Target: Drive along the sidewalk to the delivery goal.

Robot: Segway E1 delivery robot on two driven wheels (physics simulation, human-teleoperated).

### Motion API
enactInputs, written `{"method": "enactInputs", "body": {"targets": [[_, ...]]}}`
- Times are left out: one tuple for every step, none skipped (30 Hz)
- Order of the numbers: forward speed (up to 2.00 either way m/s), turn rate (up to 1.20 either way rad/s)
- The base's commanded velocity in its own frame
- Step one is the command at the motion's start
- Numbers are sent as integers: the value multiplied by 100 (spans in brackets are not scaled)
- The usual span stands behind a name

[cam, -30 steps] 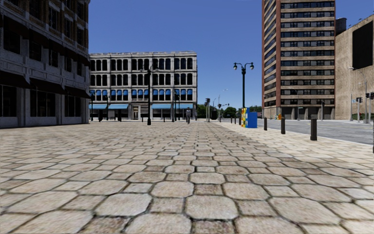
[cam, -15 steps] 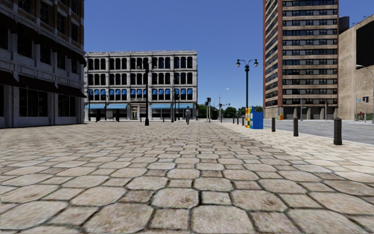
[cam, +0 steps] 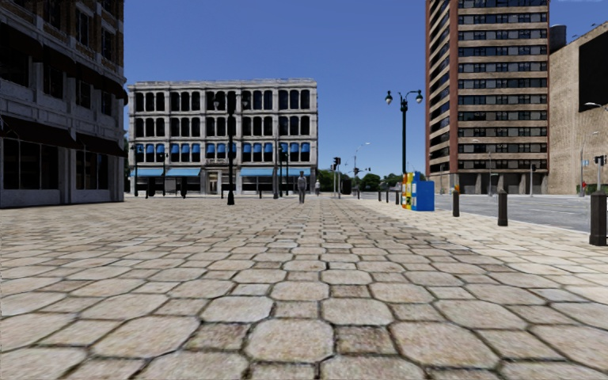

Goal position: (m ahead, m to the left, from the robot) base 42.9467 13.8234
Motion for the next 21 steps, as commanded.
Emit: {"method": "enactInputs", "body": {"targets": [[200, -26], [200, -26], [200, -26], [200, -26], [200, -31], [200, -34], [200, -35], [200, -35], [200, -36], [200, -36], [200, -37], [200, -37], [200, -37], [200, -37], [200, -37], [200, -37], [200, -37], [200, -37], [200, -37], [200, -37], [200, -31]]}}
